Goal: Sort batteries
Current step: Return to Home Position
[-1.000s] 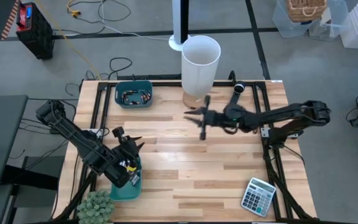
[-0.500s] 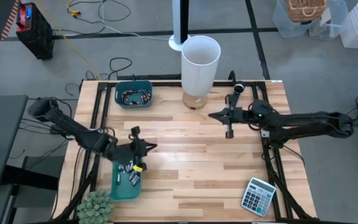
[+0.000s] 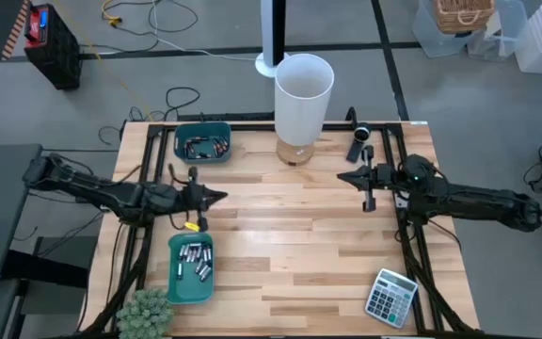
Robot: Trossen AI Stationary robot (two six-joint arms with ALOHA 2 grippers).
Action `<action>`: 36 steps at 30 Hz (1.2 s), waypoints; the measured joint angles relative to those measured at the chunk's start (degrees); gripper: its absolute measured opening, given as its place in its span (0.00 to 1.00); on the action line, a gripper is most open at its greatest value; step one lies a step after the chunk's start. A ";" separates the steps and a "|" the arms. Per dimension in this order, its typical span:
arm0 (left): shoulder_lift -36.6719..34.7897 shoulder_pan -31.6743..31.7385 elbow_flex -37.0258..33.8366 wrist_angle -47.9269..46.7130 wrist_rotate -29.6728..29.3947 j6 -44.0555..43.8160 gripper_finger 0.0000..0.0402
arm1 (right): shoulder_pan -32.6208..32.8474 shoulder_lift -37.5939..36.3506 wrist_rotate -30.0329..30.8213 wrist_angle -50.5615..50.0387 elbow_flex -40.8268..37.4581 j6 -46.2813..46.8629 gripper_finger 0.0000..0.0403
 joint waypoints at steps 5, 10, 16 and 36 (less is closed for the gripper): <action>-8.24 1.47 -4.56 0.00 0.05 0.04 0.00 | 0.05 -4.65 -0.25 0.22 -3.31 1.87 0.01; -14.09 1.73 -9.01 1.77 0.02 -1.08 0.00 | -0.42 -8.91 -0.25 0.64 -6.79 5.16 0.01; -19.12 1.73 -13.02 1.99 -1.13 -1.74 0.00 | 2.30 -11.91 -1.66 2.48 -12.90 10.05 0.01; -41.07 1.48 -16.81 -14.19 -2.82 -4.33 0.00 | -1.16 -29.67 -0.94 -18.06 -12.81 7.87 0.01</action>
